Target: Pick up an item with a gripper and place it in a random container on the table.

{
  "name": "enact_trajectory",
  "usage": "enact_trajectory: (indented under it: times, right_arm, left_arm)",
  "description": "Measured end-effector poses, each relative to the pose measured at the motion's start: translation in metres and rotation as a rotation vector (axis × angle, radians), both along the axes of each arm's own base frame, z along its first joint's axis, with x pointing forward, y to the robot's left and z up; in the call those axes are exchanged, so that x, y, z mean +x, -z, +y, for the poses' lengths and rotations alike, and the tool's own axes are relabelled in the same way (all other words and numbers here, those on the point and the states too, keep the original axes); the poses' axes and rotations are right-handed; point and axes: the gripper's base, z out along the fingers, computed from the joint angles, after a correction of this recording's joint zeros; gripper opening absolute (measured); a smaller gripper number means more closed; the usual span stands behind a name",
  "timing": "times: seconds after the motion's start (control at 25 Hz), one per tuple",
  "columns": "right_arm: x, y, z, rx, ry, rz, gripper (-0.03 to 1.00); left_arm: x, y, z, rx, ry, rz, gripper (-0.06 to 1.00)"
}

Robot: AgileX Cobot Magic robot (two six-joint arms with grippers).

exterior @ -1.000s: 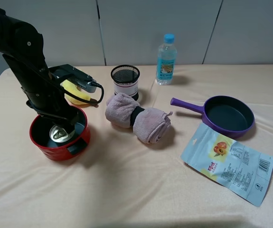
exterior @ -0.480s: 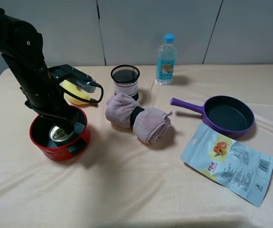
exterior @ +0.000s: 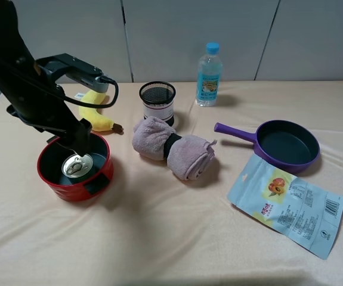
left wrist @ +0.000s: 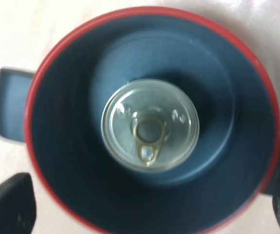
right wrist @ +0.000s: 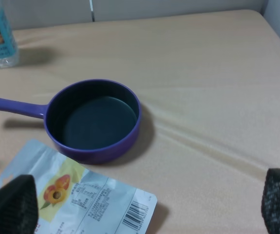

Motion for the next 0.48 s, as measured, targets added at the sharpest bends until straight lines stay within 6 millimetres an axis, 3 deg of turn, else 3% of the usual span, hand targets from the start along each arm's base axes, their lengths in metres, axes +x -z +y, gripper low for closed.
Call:
enact_trajectory:
  times: [0.28,0.32,0.48]
  right_arm:
    - [0.0,0.0,0.0,0.0,0.0,0.0,0.69]
    - [0.0,0.0,0.0,0.0,0.0,0.0,0.69]
    - [0.0,0.0,0.0,0.0,0.0,0.0,0.69]
  left_arm:
    - [-0.024,-0.042,0.009,-0.064,-0.019,-0.069,0.99]
    - [-0.034,-0.056,0.013,-0.08,-0.02,-0.095,0.99]
    - [-0.056,-0.081,0.023,-0.107,-0.022,-0.139,0.99]
